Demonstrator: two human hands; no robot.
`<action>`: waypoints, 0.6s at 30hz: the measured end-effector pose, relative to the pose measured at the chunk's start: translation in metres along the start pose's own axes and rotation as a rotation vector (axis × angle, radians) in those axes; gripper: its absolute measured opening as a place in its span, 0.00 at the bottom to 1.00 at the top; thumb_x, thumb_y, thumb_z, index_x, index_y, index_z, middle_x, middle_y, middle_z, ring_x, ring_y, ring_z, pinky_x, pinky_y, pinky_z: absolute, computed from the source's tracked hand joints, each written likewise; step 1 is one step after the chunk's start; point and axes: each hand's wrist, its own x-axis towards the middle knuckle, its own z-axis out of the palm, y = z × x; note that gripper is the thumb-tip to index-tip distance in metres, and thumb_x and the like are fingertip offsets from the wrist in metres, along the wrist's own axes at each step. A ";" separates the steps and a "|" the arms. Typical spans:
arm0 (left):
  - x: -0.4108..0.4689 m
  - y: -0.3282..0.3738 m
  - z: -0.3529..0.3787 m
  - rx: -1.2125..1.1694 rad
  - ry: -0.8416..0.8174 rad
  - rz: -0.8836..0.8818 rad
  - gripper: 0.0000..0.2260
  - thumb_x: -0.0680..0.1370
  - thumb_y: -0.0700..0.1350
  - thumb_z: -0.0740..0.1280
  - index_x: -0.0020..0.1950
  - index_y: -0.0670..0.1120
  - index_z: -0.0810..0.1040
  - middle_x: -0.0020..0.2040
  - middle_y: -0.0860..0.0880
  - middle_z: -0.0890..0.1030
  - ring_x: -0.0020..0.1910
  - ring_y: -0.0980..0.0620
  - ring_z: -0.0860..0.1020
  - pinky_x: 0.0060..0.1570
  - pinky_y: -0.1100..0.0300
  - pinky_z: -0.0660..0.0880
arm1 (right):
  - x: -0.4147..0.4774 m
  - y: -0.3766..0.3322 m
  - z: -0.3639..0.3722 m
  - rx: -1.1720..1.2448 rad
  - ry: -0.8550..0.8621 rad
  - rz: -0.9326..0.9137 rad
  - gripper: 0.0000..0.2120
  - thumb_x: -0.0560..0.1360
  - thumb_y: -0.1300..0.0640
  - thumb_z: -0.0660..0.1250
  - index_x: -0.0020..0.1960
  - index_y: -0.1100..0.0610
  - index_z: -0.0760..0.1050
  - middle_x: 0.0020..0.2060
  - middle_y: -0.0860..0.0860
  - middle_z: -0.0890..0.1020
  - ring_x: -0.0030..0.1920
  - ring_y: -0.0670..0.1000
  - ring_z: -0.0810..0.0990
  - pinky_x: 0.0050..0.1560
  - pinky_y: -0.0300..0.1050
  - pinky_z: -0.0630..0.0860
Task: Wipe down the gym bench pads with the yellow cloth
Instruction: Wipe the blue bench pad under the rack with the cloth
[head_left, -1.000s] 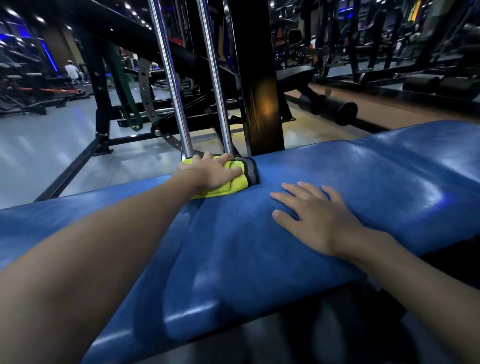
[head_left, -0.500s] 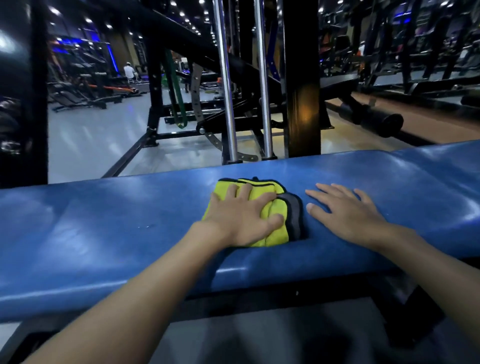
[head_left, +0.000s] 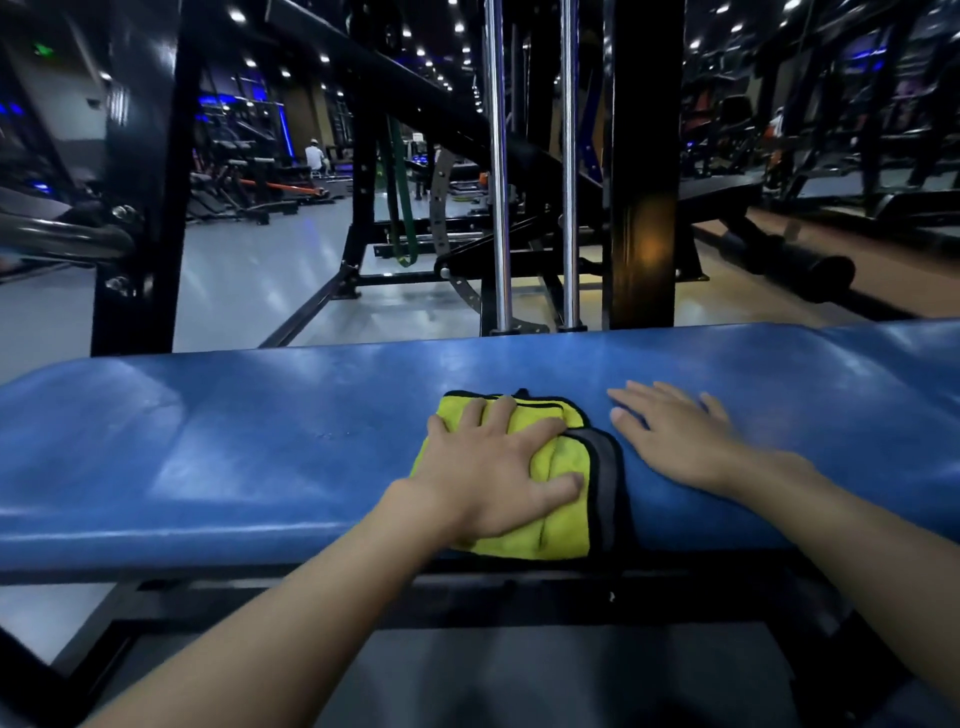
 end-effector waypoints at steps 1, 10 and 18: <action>0.009 -0.003 -0.001 -0.015 -0.026 -0.008 0.28 0.75 0.74 0.49 0.75 0.70 0.53 0.80 0.50 0.54 0.78 0.43 0.52 0.69 0.32 0.55 | -0.001 0.003 0.003 -0.022 -0.022 -0.001 0.25 0.83 0.40 0.46 0.78 0.42 0.57 0.80 0.43 0.55 0.79 0.48 0.49 0.77 0.59 0.44; 0.116 -0.033 -0.006 -0.070 -0.099 -0.059 0.28 0.75 0.74 0.50 0.75 0.71 0.55 0.81 0.51 0.53 0.79 0.40 0.52 0.70 0.31 0.53 | 0.001 0.006 0.012 -0.043 -0.019 0.006 0.25 0.83 0.40 0.43 0.79 0.41 0.53 0.80 0.40 0.49 0.79 0.45 0.44 0.77 0.58 0.40; 0.199 -0.041 -0.008 -0.074 -0.108 -0.132 0.31 0.72 0.76 0.49 0.74 0.71 0.56 0.80 0.48 0.58 0.78 0.38 0.55 0.69 0.31 0.57 | 0.001 0.005 0.013 -0.038 0.014 0.005 0.25 0.82 0.41 0.44 0.78 0.39 0.53 0.80 0.39 0.51 0.79 0.44 0.45 0.77 0.58 0.42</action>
